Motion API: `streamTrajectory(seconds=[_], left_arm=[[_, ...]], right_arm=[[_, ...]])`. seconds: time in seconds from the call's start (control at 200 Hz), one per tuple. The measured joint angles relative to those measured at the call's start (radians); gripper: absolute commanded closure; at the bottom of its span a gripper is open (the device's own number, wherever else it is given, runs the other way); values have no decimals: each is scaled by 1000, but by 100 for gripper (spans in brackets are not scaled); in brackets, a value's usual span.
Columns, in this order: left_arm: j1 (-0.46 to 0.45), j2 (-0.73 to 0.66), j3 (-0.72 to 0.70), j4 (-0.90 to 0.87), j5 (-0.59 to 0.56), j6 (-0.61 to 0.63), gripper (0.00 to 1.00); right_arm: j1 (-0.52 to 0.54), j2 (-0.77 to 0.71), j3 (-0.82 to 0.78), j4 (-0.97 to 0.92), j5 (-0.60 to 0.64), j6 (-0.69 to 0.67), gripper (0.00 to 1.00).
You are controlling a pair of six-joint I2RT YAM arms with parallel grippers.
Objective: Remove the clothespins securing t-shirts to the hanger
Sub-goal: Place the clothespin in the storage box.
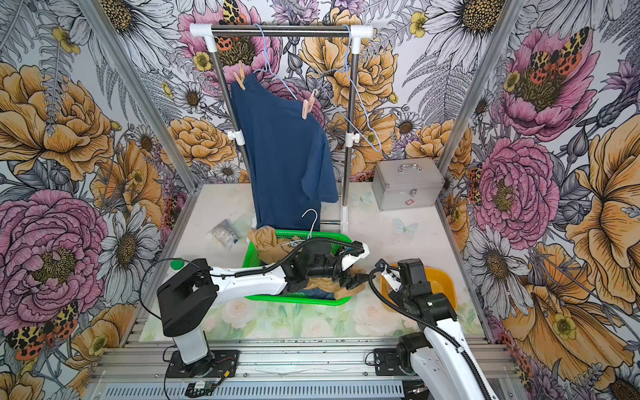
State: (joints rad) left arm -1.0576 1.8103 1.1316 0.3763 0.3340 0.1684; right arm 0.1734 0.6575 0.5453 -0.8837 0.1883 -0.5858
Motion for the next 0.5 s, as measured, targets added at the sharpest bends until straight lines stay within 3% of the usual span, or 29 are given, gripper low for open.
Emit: streamTrajectory(seconds=[0.5], left_arm=[[3, 37, -35, 8, 7, -51, 23]], right_arm=[[-113, 240, -4, -6, -44, -63, 100]])
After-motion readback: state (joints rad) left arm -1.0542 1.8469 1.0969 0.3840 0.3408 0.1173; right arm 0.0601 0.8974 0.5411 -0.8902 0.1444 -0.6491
